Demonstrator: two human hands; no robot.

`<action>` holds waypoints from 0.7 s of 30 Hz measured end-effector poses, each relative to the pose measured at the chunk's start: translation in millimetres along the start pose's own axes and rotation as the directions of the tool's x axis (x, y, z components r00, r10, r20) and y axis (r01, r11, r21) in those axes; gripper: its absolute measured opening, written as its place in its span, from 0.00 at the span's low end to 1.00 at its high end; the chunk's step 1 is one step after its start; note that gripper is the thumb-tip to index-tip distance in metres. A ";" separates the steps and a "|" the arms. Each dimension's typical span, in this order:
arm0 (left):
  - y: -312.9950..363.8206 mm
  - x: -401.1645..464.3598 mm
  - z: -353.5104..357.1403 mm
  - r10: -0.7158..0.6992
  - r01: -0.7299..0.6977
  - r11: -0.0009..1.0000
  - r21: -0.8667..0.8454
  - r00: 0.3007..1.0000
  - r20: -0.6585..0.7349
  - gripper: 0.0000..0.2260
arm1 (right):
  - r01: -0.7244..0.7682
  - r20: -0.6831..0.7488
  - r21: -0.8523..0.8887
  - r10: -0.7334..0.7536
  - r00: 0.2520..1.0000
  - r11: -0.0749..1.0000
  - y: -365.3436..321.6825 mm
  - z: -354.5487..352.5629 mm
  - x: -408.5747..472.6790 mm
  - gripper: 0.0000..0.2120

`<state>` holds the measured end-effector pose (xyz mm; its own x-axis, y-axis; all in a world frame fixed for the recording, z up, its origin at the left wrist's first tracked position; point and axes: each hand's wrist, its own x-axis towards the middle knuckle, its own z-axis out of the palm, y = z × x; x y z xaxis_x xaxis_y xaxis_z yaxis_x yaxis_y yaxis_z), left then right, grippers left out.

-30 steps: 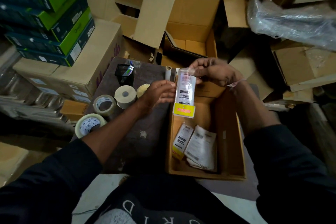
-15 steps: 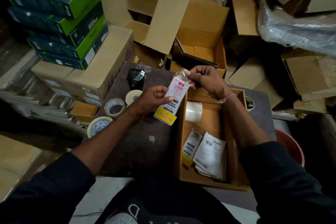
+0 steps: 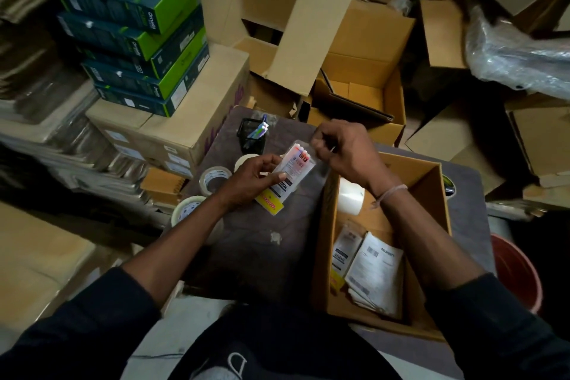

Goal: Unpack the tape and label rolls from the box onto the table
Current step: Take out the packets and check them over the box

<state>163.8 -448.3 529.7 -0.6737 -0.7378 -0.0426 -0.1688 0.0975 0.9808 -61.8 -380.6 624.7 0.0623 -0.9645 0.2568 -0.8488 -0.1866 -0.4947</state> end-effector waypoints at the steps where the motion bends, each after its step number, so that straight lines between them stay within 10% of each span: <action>1: -1.5 -0.3 -2.6 -0.002 0.002 1.000 0.003 1.000 0.003 0.06 | -0.030 0.011 0.058 0.030 0.999 0.998 -3.8 0.1 -0.4 0.07; 7: -6.5 -4.7 -12.5 -0.003 0.003 1.000 0.008 1.000 -0.003 0.08 | -0.139 -0.101 0.140 0.154 0.983 0.980 -22.3 1.2 2.5 0.05; 11: -11.8 -5.2 -18.0 0.001 -0.001 1.000 0.017 1.000 -0.008 0.07 | -0.269 0.228 0.480 0.178 0.957 0.835 -39.2 -3.6 3.0 0.04; 16: -10.7 -6.1 -24.1 -0.032 0.032 1.000 0.000 0.999 -0.011 0.08 | -0.153 0.060 0.073 0.149 0.987 0.986 -28.3 16.4 11.1 0.08; 21: -8.1 -7.8 -28.6 -0.014 0.016 0.999 -0.043 0.999 0.028 0.07 | -0.213 0.160 0.252 0.177 0.971 0.944 -29.4 16.4 13.7 0.13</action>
<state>191.0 -462.5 527.6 -0.6912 -0.7199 -0.0622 -0.1486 0.0574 0.9872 -27.4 -391.3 629.2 -0.0056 -0.9996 0.0293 -0.6821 -0.0176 -0.7311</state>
